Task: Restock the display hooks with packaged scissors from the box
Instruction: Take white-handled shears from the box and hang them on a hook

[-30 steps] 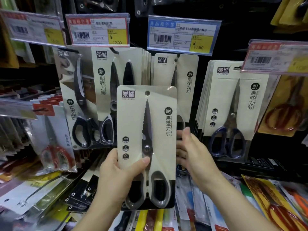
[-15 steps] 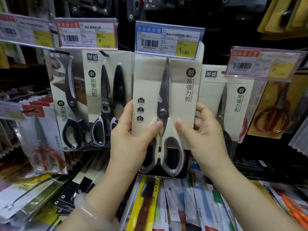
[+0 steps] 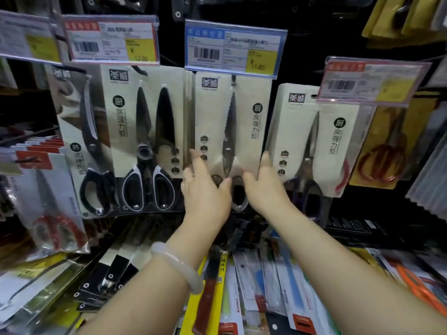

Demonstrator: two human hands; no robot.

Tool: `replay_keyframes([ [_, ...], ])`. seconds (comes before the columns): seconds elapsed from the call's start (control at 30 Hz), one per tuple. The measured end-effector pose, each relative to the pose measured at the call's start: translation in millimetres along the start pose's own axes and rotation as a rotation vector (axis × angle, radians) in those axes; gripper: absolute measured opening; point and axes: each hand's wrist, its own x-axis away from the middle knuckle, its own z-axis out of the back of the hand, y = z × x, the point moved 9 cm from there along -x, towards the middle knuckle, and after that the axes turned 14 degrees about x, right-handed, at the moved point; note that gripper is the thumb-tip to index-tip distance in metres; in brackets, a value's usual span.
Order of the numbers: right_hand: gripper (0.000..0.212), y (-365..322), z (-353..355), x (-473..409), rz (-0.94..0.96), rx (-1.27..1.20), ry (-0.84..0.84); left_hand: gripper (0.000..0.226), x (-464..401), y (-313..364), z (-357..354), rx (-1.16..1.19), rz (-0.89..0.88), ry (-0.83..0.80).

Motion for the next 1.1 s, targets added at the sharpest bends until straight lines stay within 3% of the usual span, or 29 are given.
replay_keyframes([
  [0.1,0.077,12.6,-21.0,28.2,0.013,0.194,-0.168,0.085,31.4,-24.9,-20.7,-0.17,0.044,-0.093],
  [0.2,0.068,49.0,-31.1,64.5,0.044,0.365,-0.3,0.079,68.3,-55.2,-56.9,-0.408,0.056,-0.309],
  [0.33,0.044,122.2,-7.6,118.5,0.016,0.483,-0.392,0.082,131.2,-60.7,-123.2,-0.709,-0.117,-0.689],
  [0.47,0.033,221.2,48.2,171.6,-0.114,0.63,-0.408,0.071,200.2,-23.8,-204.1,-0.91,-0.337,-0.868],
  [0.67,0.035,360.6,178.6,252.9,-0.387,0.842,-0.349,0.065,324.9,60.0,-343.8,-0.727,-0.626,-1.095],
  [0.87,0.028,471.3,282.9,341.2,-0.637,0.952,-0.391,0.052,443.6,113.4,-451.8,-0.665,-0.712,-1.287],
  [1.1,0.048,595.4,388.5,452.5,-0.957,1.127,-0.344,0.06,541.3,114.7,-507.0,-0.7,-0.712,-1.463],
])
